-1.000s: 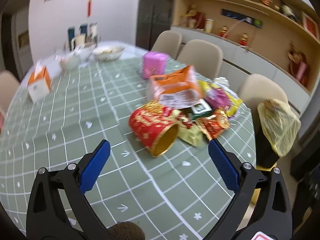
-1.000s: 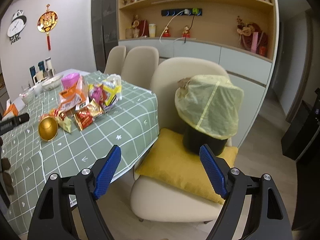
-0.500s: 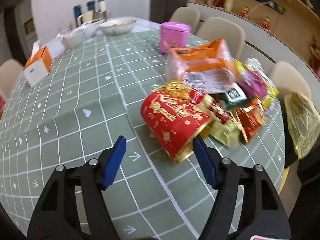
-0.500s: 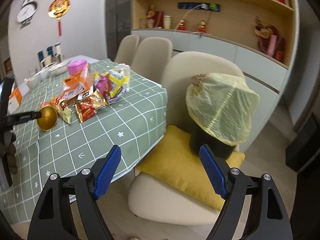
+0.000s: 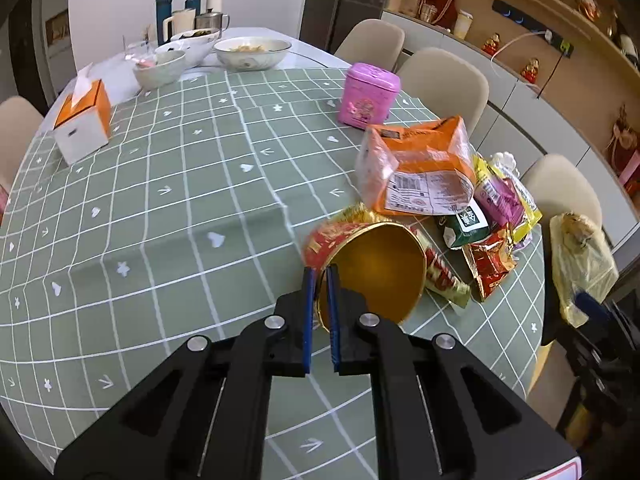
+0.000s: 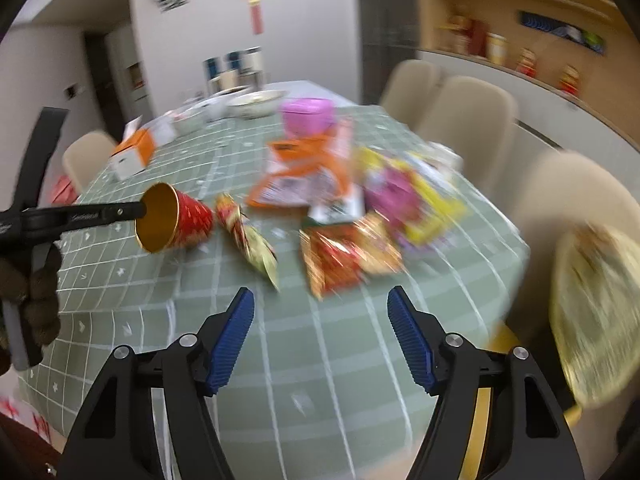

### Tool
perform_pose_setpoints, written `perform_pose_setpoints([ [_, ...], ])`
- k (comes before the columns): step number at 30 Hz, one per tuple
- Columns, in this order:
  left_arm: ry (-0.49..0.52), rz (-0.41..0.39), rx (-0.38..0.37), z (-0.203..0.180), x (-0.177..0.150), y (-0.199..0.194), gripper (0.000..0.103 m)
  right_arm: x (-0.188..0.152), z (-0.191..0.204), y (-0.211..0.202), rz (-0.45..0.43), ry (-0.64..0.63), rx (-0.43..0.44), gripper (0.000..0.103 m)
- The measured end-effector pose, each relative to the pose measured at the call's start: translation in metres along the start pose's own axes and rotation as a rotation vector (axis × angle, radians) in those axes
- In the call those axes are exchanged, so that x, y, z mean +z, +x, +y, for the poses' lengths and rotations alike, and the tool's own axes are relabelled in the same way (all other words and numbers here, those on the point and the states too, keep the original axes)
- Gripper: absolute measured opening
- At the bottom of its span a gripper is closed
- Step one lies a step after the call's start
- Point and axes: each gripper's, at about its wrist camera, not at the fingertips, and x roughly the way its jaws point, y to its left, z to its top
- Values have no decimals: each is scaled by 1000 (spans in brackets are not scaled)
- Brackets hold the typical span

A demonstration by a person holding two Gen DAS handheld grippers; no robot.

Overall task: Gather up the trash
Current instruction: 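Grasp the red paper cup with the left gripper while the right grasps the gold wrapper, then lift the cup and wrapper and carry both toward the yellow-lined bin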

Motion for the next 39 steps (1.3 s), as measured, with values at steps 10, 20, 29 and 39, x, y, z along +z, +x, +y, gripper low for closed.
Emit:
perform_pose_setpoints([
  [10,-46,28,-88,42,-14,-4,6,61,62,124,190,-173,155,55],
  [20,-29,35,-232,59,-25,-20,41,54,73,158,314,-130,236,18],
  [29,-3,30,-224,43,-29,-23,54,45,28,73,158,38,69,17],
  [39,146,37,-193,21,-29,-1,56,15,-7,22,107,89,-47,17],
])
